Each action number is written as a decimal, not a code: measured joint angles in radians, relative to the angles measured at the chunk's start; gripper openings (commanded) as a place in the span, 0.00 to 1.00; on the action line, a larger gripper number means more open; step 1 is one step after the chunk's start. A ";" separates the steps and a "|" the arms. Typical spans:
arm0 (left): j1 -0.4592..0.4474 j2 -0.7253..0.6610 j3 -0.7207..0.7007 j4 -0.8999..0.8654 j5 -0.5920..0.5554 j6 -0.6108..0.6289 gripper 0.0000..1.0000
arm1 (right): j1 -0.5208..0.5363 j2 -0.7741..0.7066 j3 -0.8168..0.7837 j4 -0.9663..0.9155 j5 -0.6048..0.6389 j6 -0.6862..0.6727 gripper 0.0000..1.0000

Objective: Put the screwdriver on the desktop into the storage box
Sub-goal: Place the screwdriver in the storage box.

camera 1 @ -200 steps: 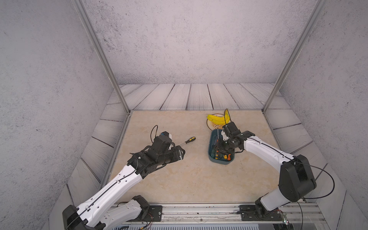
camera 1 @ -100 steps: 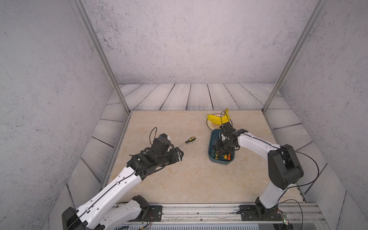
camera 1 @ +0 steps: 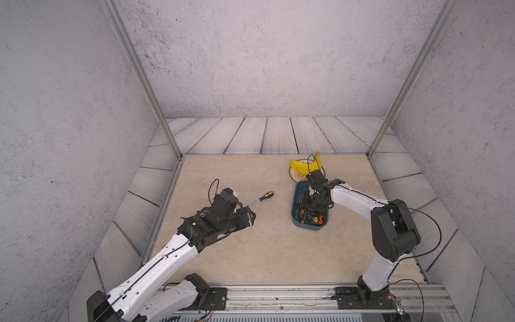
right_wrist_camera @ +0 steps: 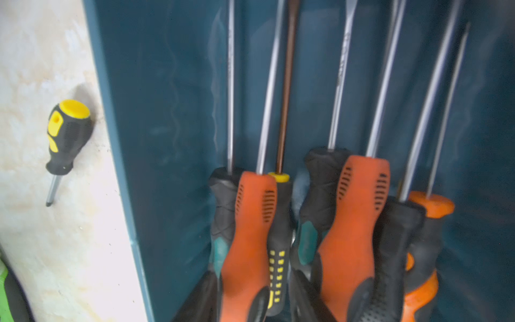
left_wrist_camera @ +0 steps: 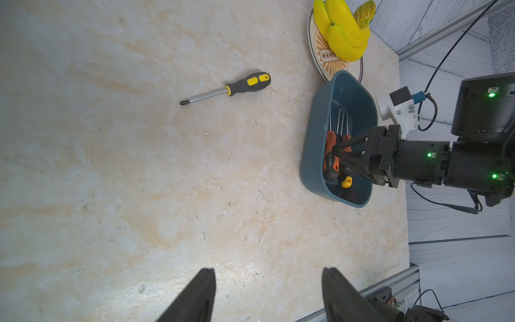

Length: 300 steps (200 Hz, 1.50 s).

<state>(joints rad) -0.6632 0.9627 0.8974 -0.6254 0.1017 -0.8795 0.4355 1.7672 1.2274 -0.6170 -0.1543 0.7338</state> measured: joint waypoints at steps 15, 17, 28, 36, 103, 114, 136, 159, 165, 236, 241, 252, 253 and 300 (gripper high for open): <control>0.002 0.000 0.000 0.000 0.000 0.000 0.66 | 0.000 0.000 0.002 0.000 0.000 0.000 0.48; 0.003 0.001 0.000 0.000 0.000 0.000 0.66 | 0.000 0.000 0.002 0.000 0.000 0.000 0.48; 0.005 0.003 0.000 0.000 0.001 0.001 0.66 | 0.000 0.000 0.002 0.000 0.000 0.000 0.48; 0.006 0.007 0.001 0.000 0.001 0.001 0.66 | 0.000 -0.002 0.002 0.000 -0.001 0.000 0.48; 0.007 0.039 0.014 -0.003 -0.001 0.001 0.66 | -0.001 -0.154 -0.009 0.000 -0.018 -0.010 0.48; 0.008 0.047 0.020 -0.005 -0.001 0.000 0.66 | -0.001 -0.185 -0.018 0.000 -0.021 -0.013 0.48; 0.014 0.069 0.030 -0.008 -0.002 -0.001 0.66 | -0.001 -0.242 -0.044 0.000 -0.031 -0.024 0.48; 0.016 0.097 0.036 -0.010 -0.003 -0.008 0.65 | -0.001 -0.298 -0.085 -0.001 -0.043 -0.036 0.48; 0.017 0.105 0.038 -0.011 -0.003 -0.012 0.64 | -0.001 -0.314 -0.097 0.000 -0.047 -0.039 0.48; 0.048 0.252 0.060 0.024 0.014 -0.069 0.61 | -0.001 -0.540 -0.243 -0.019 -0.057 -0.085 0.48; 0.051 0.266 0.066 0.030 0.018 -0.072 0.61 | -0.001 -0.556 -0.255 -0.020 -0.057 -0.088 0.48; 0.055 0.302 0.084 0.040 0.024 -0.081 0.61 | -0.001 -0.584 -0.278 -0.022 -0.057 -0.092 0.48; 0.055 0.306 0.087 0.041 0.025 -0.082 0.61 | -0.001 -0.586 -0.279 -0.023 -0.057 -0.092 0.48; 0.074 0.472 0.196 0.082 0.039 -0.084 0.58 | -0.001 -0.655 -0.356 -0.032 -0.057 -0.100 0.48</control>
<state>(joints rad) -0.5888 1.4345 1.0931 -0.5438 0.1402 -0.9634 0.4343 1.1122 0.8715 -0.6495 -0.2111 0.6334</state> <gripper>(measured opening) 0.589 0.482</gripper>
